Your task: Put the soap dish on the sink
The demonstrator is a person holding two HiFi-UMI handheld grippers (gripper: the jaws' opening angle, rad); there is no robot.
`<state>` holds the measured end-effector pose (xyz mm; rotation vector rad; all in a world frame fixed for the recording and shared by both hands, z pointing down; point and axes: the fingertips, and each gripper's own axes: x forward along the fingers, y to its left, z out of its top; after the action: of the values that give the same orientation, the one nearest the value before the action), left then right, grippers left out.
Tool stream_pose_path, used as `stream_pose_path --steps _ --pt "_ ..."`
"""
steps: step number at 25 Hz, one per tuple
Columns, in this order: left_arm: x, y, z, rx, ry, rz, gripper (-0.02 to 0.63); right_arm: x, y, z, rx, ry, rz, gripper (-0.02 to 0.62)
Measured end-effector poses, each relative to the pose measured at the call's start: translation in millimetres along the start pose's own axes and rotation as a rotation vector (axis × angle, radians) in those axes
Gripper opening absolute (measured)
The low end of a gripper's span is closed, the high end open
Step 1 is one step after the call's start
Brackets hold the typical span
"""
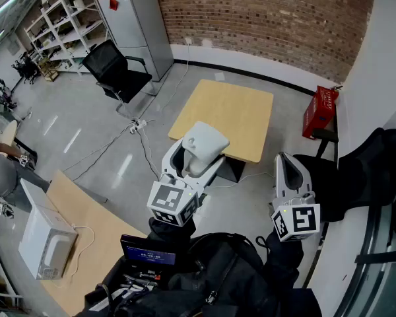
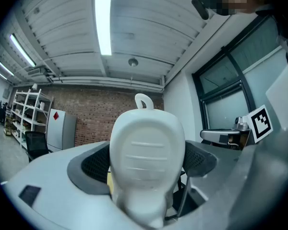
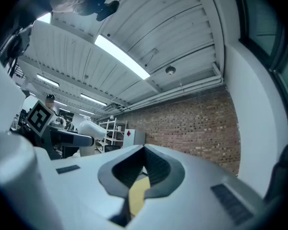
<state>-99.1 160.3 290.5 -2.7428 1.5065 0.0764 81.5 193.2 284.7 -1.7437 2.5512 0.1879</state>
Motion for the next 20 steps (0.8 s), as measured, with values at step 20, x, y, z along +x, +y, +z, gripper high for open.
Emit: stream_pose_path --steps 20 --pt "14 -5 -12 -0.003 0.026 0.018 0.454 0 -13 -17 -0.006 0.038 0.019 0.005"
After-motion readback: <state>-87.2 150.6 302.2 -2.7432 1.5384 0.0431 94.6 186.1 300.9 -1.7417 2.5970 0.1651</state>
